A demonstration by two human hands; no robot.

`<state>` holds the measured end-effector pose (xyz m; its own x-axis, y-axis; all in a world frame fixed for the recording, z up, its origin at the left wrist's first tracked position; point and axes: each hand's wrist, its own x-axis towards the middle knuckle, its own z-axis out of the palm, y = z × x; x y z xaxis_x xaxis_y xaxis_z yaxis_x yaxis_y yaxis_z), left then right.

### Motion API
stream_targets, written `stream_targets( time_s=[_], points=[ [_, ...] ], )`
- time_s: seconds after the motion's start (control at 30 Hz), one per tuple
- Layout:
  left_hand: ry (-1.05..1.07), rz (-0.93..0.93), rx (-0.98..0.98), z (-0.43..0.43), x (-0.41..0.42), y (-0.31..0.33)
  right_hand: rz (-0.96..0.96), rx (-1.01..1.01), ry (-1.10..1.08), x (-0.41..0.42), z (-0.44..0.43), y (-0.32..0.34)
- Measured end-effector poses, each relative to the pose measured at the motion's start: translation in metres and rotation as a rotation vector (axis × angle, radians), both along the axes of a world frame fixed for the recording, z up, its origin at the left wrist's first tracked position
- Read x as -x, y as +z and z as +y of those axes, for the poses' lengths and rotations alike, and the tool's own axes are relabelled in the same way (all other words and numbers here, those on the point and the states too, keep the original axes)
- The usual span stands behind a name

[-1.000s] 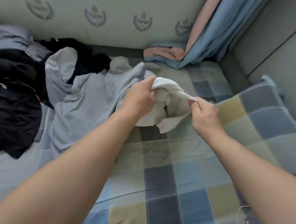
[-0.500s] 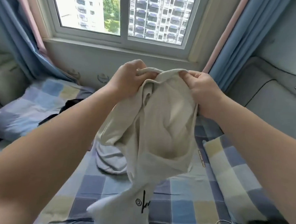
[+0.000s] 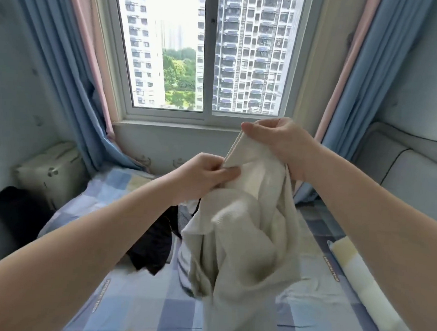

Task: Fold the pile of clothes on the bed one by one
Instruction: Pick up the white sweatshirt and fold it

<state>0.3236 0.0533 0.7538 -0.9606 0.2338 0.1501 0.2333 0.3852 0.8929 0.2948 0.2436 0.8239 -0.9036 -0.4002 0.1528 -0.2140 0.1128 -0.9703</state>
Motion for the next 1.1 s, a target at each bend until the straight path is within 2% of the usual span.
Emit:
stream_targets(
  time_s=[0.13, 0.3, 0.4, 0.5, 0.53, 0.63, 0.7, 0.77, 0.83, 0.93, 1.0, 1.1],
  points=[
    [-0.050, -0.073, -0.189, -0.035, -0.016, 0.027, 0.058, -0.107, 0.040, -0.016, -0.017, 0.015],
    [0.029, 0.040, -0.336, -0.059, -0.024, 0.062, 0.197, -0.444, -0.031, -0.025, -0.033, 0.020],
    [0.158, 0.115, -0.470, -0.070, -0.025, 0.075, 0.195, -0.619, -0.193, -0.017, -0.036, -0.023],
    [0.263, 0.169, -0.486, -0.090, -0.018, 0.079, 0.122, -0.717, -0.375, -0.008, -0.030, -0.081],
    [0.283, 0.189, -0.455, -0.097, -0.014, 0.076, 0.093, -0.667, -0.381, -0.009, -0.027, -0.092],
    [0.355, 0.217, -0.242, -0.111, -0.003, 0.056, -0.061, -0.257, -0.172, -0.020, -0.020, -0.089],
    [0.381, 0.170, -0.071, -0.113, 0.004, 0.037, -0.092, -0.130, -0.057, -0.027, -0.016, -0.073],
    [0.331, 0.104, 0.018, -0.109, 0.004, 0.022, -0.092, -0.083, -0.014, -0.029, -0.013, -0.055],
    [0.193, 0.016, 0.063, -0.094, -0.001, 0.010, -0.132, -0.028, -0.007, -0.028, -0.009, -0.042],
    [0.005, -0.035, 0.151, -0.063, -0.007, -0.002, -0.164, -0.051, 0.006, -0.021, -0.004, -0.035],
    [-0.097, -0.078, 0.090, -0.040, -0.007, -0.011, -0.156, -0.095, 0.028, -0.017, 0.001, -0.036],
    [-0.099, -0.152, 0.005, -0.009, -0.007, -0.028, -0.154, -0.113, 0.030, -0.007, 0.015, -0.042]
  ],
)
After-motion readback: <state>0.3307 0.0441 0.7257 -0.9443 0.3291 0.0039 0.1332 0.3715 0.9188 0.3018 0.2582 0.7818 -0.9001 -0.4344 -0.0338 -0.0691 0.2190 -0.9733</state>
